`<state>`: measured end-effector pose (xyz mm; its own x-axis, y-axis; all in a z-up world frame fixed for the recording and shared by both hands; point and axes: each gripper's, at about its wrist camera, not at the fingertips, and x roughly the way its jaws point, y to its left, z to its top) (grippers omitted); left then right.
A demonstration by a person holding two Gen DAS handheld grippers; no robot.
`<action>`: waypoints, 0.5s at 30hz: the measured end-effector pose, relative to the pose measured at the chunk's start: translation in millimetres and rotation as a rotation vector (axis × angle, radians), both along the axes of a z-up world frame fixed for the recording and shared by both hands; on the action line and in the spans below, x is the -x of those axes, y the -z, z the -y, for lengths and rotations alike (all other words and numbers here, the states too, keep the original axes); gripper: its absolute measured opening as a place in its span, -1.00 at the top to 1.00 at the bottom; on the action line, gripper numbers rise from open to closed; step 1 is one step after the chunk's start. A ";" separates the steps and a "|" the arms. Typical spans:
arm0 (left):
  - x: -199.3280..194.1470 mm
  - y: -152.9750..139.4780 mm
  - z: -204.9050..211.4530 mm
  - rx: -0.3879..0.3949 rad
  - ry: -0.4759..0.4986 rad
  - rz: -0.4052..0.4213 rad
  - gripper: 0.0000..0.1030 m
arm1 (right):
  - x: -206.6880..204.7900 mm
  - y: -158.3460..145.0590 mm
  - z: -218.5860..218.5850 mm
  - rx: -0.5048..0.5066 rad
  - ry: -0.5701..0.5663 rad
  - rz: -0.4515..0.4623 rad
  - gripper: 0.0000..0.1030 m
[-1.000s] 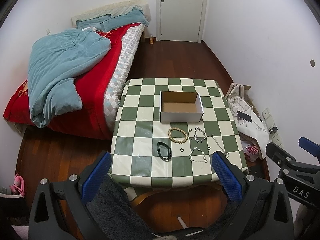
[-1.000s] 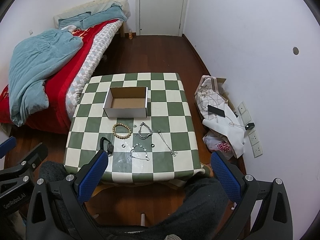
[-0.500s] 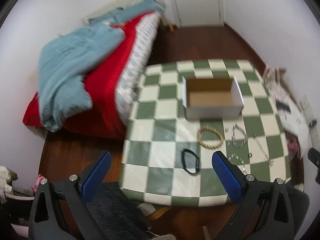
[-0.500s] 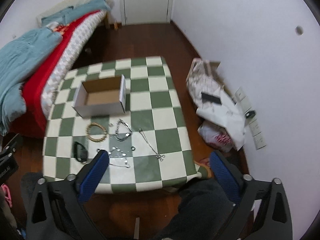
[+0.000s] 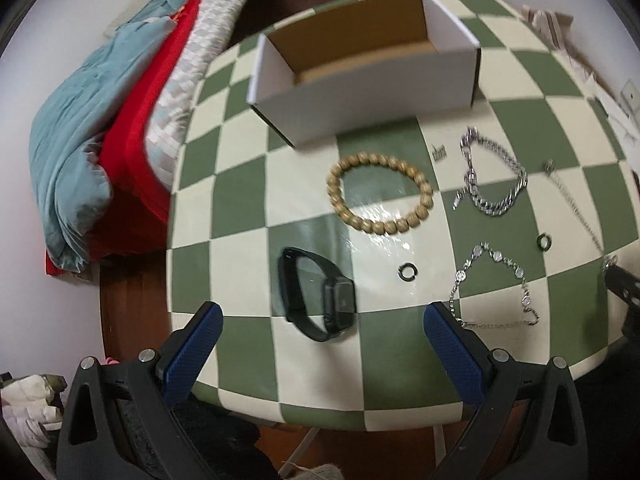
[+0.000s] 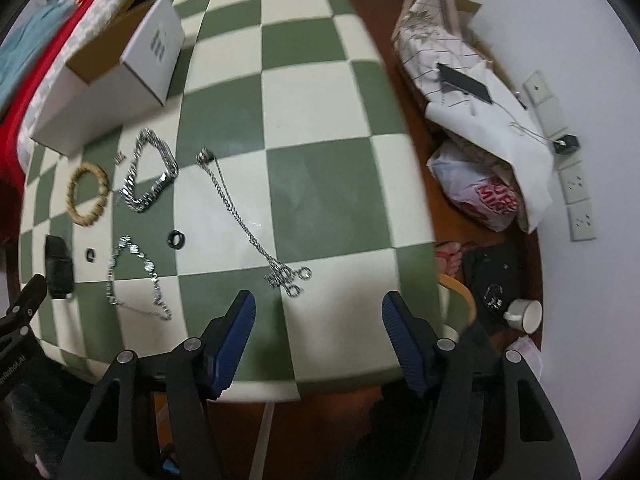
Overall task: Organize jewelry
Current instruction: 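Lower the left tool onto the black smartwatch and close on its band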
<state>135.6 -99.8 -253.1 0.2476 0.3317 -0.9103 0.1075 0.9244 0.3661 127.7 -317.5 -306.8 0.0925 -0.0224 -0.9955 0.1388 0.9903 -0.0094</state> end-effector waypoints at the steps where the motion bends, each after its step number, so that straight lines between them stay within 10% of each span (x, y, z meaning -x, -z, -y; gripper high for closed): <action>1: 0.0 3.5 0.5 -0.001 0.000 -0.005 -0.99 | -1.3 6.8 -3.0 -0.002 -0.008 0.006 -0.31; 7: -2.6 16.1 -1.0 0.017 -0.010 -0.022 -0.99 | -3.4 20.8 -25.2 0.023 -0.088 0.068 0.12; 9: -3.1 17.9 -1.4 0.036 -0.013 -0.028 -0.99 | -2.3 19.2 -28.7 0.031 -0.096 0.091 0.82; 15: -6.6 29.5 6.0 0.105 -0.005 -0.068 -0.98 | 1.6 11.6 -5.8 0.009 -0.008 0.102 0.95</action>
